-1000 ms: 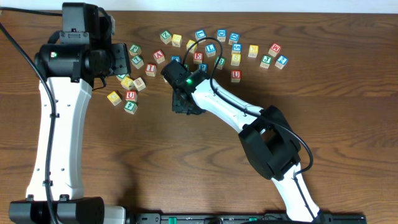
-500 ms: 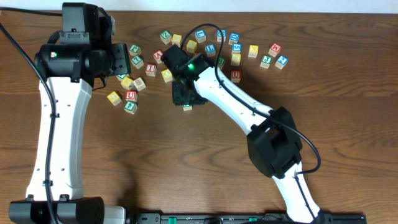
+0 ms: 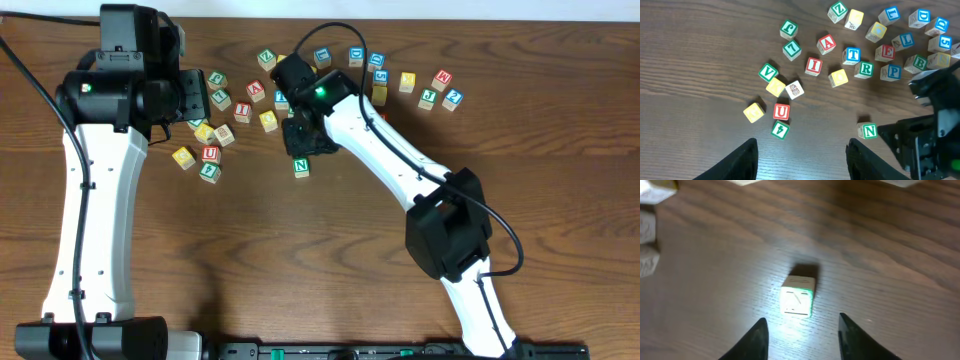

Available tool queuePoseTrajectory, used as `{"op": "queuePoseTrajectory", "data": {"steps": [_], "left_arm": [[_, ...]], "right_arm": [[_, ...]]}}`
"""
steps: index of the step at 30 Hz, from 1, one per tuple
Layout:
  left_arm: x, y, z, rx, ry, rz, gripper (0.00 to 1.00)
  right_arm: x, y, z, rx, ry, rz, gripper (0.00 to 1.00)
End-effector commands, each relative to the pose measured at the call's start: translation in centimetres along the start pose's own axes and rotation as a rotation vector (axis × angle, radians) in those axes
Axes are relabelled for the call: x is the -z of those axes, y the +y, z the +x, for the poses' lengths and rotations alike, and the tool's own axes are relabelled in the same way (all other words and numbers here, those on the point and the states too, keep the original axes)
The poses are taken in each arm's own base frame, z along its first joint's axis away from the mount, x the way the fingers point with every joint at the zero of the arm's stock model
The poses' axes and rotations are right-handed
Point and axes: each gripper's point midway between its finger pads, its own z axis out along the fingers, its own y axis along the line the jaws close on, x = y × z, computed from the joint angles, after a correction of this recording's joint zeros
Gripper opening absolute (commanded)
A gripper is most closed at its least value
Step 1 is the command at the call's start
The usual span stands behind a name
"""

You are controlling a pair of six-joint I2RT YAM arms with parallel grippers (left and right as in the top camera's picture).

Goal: Spell out NEURIPS
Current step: 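Lower the green N block onto the table and open the right gripper, then raise the right gripper and move it toward the far blocks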

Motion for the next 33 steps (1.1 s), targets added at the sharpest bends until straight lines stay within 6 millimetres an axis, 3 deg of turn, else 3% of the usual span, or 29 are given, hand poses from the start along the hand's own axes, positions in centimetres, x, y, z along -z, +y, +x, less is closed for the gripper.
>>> {"op": "queuePoseTrajectory", "data": {"steps": [1, 10, 14, 23, 33], "left_arm": [[0.3, 0.1, -0.1, 0.004, -0.006, -0.008, 0.56], [0.3, 0.1, -0.1, 0.004, -0.006, -0.008, 0.56], [0.3, 0.1, -0.1, 0.004, -0.006, -0.008, 0.56], [0.3, 0.1, -0.1, 0.004, -0.006, -0.008, 0.56], [0.3, 0.1, -0.1, 0.004, -0.006, -0.008, 0.56]], "right_arm": [[-2.5, 0.9, 1.4, 0.098, 0.062, -0.009, 0.45], [-5.7, 0.5, 2.8, 0.104, 0.124, 0.024, 0.51], [-6.8, 0.2, 3.2, 0.102, 0.143, 0.033, 0.47], [-6.9, -0.5, 2.7, -0.055, 0.117, 0.079, 0.27], [-6.9, -0.3, 2.8, -0.247, 0.108, 0.088, 0.27]]}}
